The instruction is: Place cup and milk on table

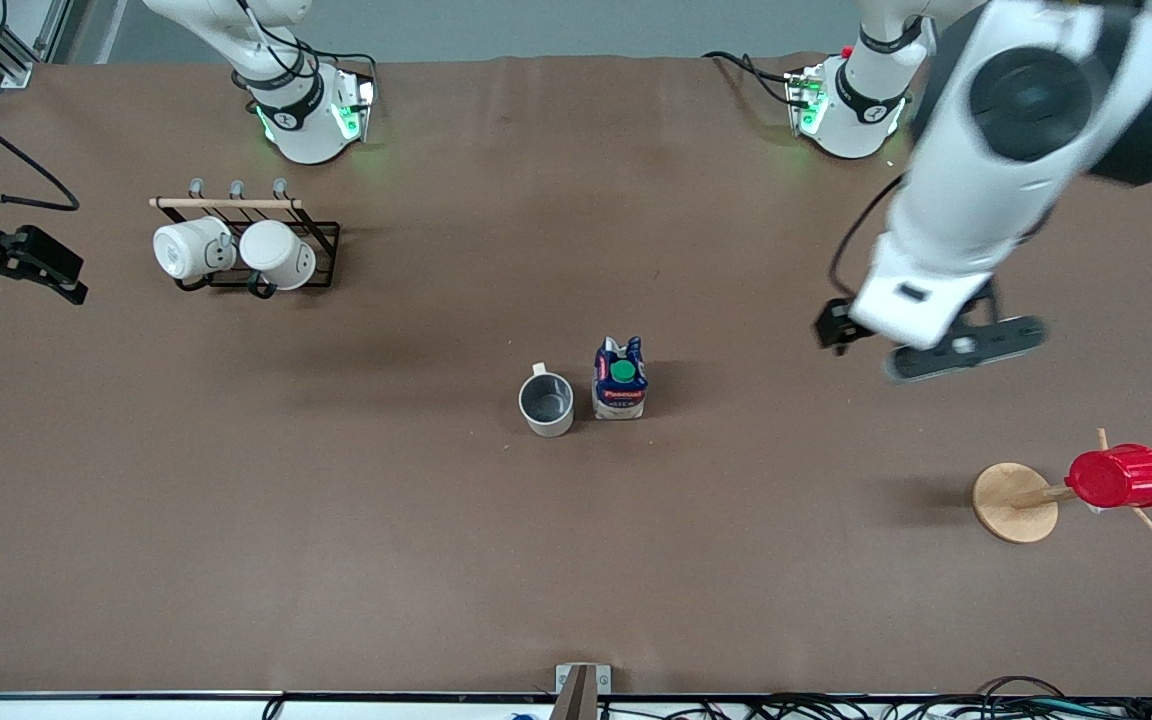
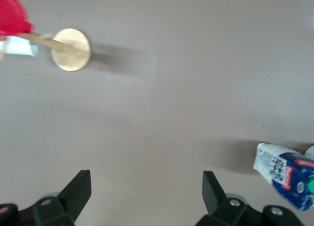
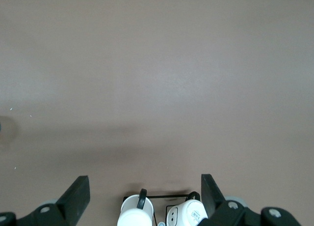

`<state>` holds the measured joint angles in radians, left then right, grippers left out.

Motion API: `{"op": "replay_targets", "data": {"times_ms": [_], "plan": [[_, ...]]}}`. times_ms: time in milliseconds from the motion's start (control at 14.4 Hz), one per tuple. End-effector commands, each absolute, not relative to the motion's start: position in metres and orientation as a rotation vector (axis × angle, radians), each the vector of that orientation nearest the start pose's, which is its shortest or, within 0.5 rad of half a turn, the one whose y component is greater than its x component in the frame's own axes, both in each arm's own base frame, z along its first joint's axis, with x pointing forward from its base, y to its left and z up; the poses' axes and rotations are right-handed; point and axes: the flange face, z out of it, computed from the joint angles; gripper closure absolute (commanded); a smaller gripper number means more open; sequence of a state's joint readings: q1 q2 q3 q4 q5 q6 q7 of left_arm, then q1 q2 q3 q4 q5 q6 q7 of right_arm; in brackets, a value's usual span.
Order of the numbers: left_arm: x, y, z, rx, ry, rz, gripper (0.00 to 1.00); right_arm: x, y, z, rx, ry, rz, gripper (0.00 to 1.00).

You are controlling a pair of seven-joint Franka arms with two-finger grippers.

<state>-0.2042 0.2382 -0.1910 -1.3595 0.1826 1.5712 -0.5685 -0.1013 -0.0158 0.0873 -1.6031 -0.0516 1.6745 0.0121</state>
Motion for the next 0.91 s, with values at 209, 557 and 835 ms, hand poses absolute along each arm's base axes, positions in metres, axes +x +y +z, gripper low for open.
{"op": "replay_targets", "data": {"times_ms": [209, 557, 835], "plan": [[0.560, -0.095, 0.640, -3.140, -0.096, -0.026, 0.00, 0.556, -0.009, 0.631, -3.184, 0.016, -0.136, 0.00], [0.516, -0.060, 0.641, -3.132, 0.045, 0.002, 0.00, 0.556, -0.009, 0.631, -3.184, 0.013, -0.134, 0.00], [0.500, -0.057, 0.642, -3.137, 0.076, 0.002, 0.00, 0.556, -0.009, 0.628, -3.183, 0.014, -0.124, 0.00]]}}
